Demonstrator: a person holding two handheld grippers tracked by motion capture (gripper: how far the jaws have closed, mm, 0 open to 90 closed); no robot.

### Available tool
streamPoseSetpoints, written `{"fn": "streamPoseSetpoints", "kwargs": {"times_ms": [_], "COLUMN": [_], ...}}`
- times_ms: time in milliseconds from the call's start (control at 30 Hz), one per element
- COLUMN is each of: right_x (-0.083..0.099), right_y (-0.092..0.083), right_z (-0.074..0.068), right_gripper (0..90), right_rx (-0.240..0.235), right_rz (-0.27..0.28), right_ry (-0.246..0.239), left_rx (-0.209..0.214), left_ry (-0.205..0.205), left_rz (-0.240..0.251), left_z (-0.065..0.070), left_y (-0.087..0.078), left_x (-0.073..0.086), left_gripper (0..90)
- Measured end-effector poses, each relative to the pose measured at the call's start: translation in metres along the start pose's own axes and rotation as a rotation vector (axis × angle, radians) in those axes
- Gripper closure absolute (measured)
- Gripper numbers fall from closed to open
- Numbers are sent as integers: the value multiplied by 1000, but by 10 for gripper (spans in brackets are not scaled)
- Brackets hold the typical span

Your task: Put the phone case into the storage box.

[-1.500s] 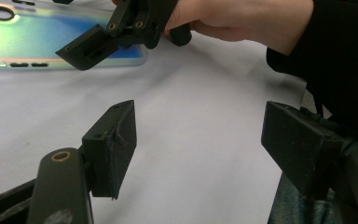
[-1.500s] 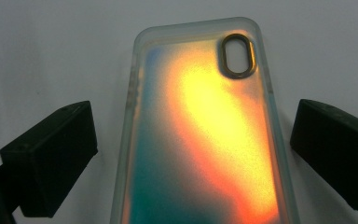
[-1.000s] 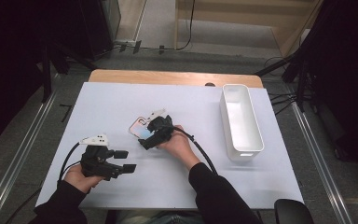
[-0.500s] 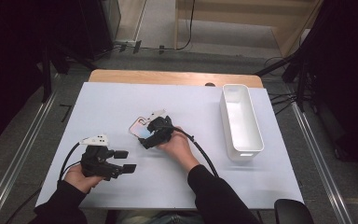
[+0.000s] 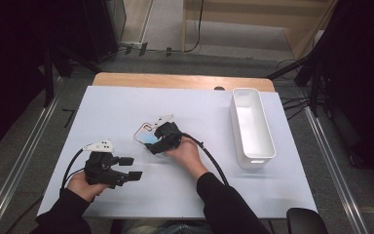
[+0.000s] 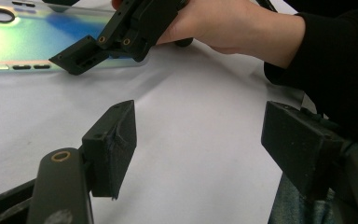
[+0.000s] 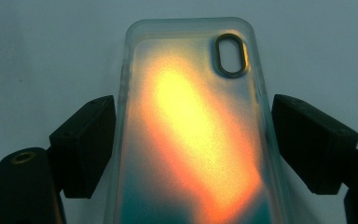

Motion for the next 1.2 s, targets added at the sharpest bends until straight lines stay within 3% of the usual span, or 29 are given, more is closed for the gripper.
{"fn": "streamPoseSetpoints", "kwargs": {"times_ms": [300, 500, 867, 1200], "right_x": [-2, -11, -17, -19], "right_y": [-7, -24, -47, -68], "right_z": [5, 7, 7, 6], "right_gripper": [155, 155, 155, 154], "right_rx": [-50, -102, -171, -193], "right_rz": [-4, 27, 31, 44], "right_ry": [71, 120, 174, 187], "left_rx": [2, 1, 3, 2], "left_ry": [-2, -3, -7, -15], "left_rz": [-1, -1, 7, 13], "left_z": [0, 0, 0, -1], "left_y": [0, 0, 0, 0], "left_x": [0, 0, -1, -2], "left_gripper": [266, 266, 266, 266]}}
Point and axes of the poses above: each handheld gripper's, and its own axes: y roughly forward along the jaws, x roughly out of its underside, z roughly to its right, the point moved 10 cm from there along y, roughly forward along the jaws, and after that the axes turned 1 degree about y, right-handed, at the moved point
